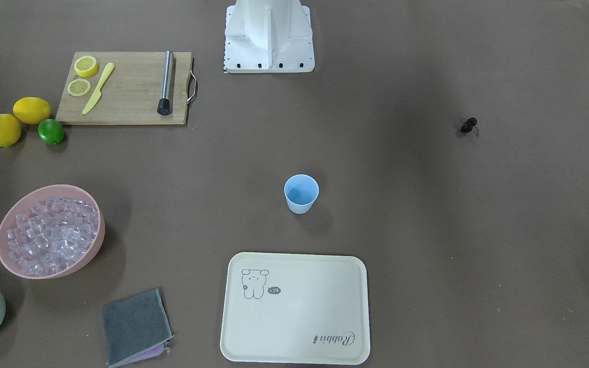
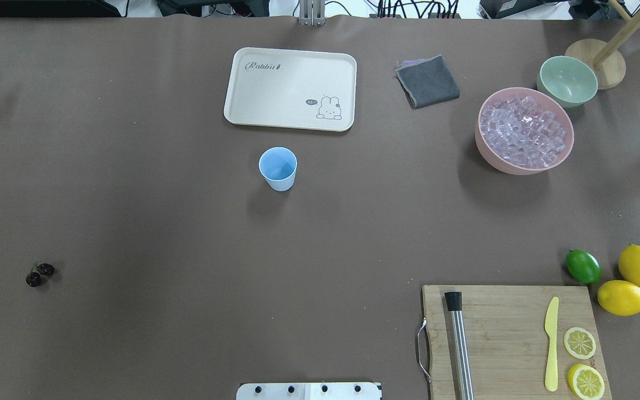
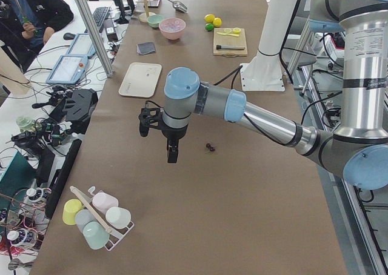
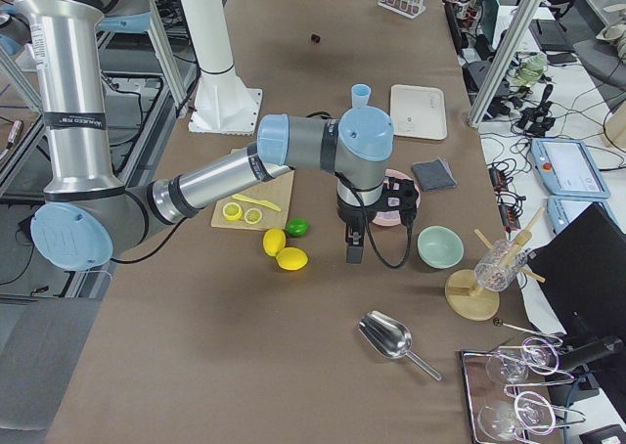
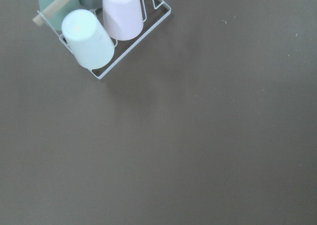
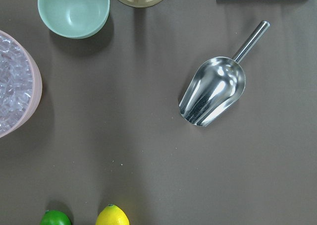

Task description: Put ice and cherries in cup

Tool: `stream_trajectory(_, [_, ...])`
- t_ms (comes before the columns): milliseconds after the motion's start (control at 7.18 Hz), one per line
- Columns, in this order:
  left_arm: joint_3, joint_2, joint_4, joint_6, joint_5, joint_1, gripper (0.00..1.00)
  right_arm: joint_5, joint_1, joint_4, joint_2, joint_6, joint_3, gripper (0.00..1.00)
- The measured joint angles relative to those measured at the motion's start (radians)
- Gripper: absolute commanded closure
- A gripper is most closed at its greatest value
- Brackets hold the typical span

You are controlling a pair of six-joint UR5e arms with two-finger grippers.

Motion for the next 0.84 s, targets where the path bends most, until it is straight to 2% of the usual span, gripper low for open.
stream_trajectory(279, [-0.008,-0.006,-0.002,0.002,-0.001,0.003,0.02,0.020,0.004,0.002,-0.009,0.001,0.004,0.00])
stream_trajectory(418, [-0.010,-0.007,-0.004,0.003,0.000,0.007,0.02,0.058,0.006,0.015,-0.031,0.006,0.006,0.00])
stream_trajectory(557, [-0.008,-0.008,-0.005,0.003,0.000,0.009,0.02,0.090,-0.006,0.060,-0.049,0.033,0.010,0.00])
stream_trajectory(836, [0.017,-0.018,-0.002,0.001,0.003,0.015,0.02,0.098,-0.121,0.194,-0.050,0.133,0.015,0.00])
